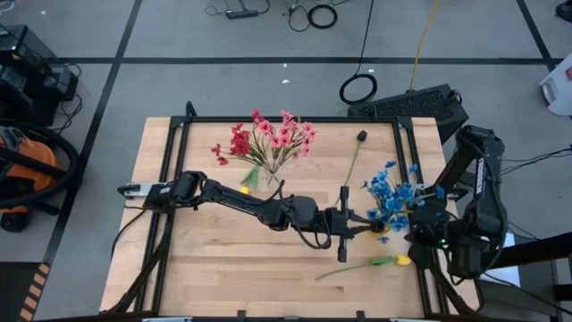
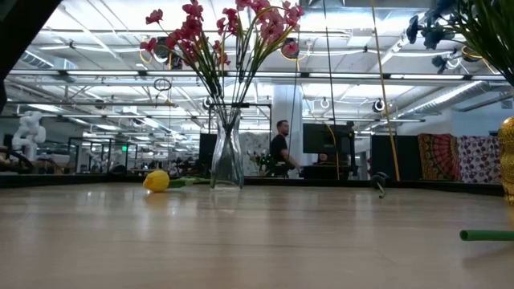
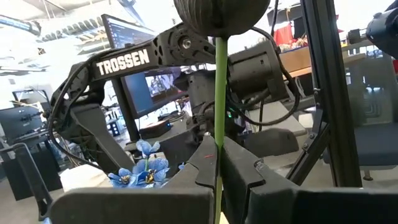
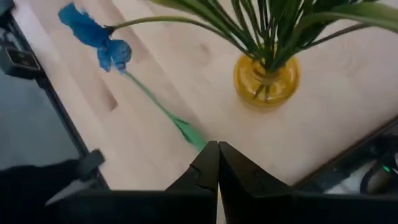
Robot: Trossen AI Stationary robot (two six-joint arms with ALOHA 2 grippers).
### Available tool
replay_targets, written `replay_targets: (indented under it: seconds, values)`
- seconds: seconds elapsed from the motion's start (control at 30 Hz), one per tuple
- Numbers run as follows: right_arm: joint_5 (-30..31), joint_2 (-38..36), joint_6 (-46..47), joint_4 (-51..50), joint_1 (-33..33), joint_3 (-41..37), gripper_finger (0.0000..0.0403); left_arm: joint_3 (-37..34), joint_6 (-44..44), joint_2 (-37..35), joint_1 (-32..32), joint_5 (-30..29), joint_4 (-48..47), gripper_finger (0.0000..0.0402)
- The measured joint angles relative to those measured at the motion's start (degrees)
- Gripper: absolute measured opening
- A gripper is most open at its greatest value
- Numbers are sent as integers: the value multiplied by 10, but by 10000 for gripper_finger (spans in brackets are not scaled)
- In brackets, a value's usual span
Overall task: Sort flowers into vase by color
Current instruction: Put the bottom black flower into the yellow vase
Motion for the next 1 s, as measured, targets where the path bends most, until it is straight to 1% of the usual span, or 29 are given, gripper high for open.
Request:
replay_targets:
  seconds: [0.17,0.3,0.43,0.53,0.73,0.87,1.0]
  values:
    - [10,9,52,18,8,-60,0,0,0,0,0,0,0,11]
    - [12,12,69,85,7,-127,0,0,-2,0,0,0,0,11]
    - [25,13,56,147,-4,-176,10,0,-7,0,0,0,0,11]
    - [55,13,40,162,-12,-187,31,0,-18,0,0,0,0,11]
    - [64,13,28,125,-28,-188,92,0,-18,0,0,0,0,11]
    - [113,13,-2,122,-37,-188,130,0,-18,0,0,0,0,11]
    - [114,13,-34,115,-50,-188,150,0,-18,0,0,0,-1,11]
